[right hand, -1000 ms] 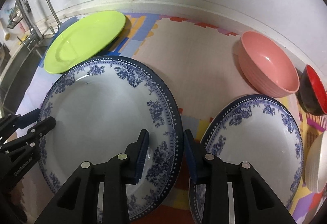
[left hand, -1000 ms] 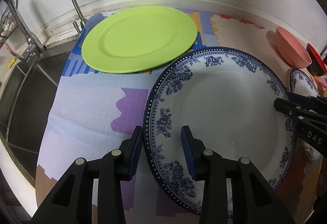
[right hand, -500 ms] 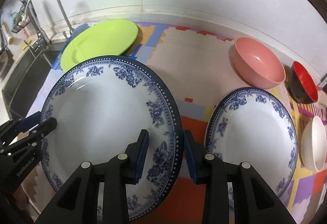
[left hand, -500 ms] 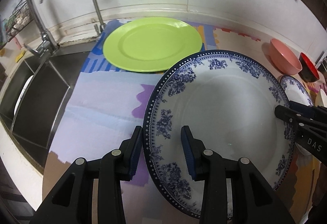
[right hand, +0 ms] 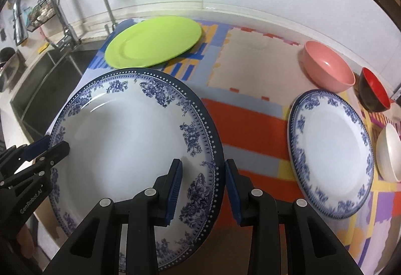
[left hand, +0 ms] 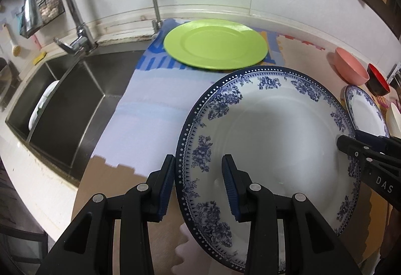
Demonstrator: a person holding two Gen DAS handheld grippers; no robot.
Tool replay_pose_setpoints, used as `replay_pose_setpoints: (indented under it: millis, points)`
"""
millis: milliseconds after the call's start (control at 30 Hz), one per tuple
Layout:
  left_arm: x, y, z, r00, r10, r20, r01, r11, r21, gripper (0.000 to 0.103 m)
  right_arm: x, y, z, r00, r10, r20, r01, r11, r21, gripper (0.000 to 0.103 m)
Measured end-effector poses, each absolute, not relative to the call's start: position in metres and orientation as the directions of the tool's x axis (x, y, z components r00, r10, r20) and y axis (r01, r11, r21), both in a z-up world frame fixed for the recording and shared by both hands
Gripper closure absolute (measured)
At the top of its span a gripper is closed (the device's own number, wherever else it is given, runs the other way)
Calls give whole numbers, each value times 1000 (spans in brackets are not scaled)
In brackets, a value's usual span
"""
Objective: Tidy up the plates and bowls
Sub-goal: 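Carry the blue-and-white plate with both grippers toward the mat edge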
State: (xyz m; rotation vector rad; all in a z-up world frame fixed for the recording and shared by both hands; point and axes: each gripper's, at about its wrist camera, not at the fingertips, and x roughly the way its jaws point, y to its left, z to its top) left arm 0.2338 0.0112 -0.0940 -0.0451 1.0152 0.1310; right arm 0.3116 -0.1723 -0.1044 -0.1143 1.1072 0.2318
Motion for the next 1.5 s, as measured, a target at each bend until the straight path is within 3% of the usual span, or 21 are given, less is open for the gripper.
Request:
replay_pose_setpoints:
  millis: [1367,1500]
  points:
    - [200,27,-135,417,82,-905,-131,991,29,65,273,-155,-144,318,108,-942,-239,971,31,67]
    - [199,27,-135,417,70,-906,-135,991,15,58,273,-155,-145,319,115,-941,-254,967,32,67]
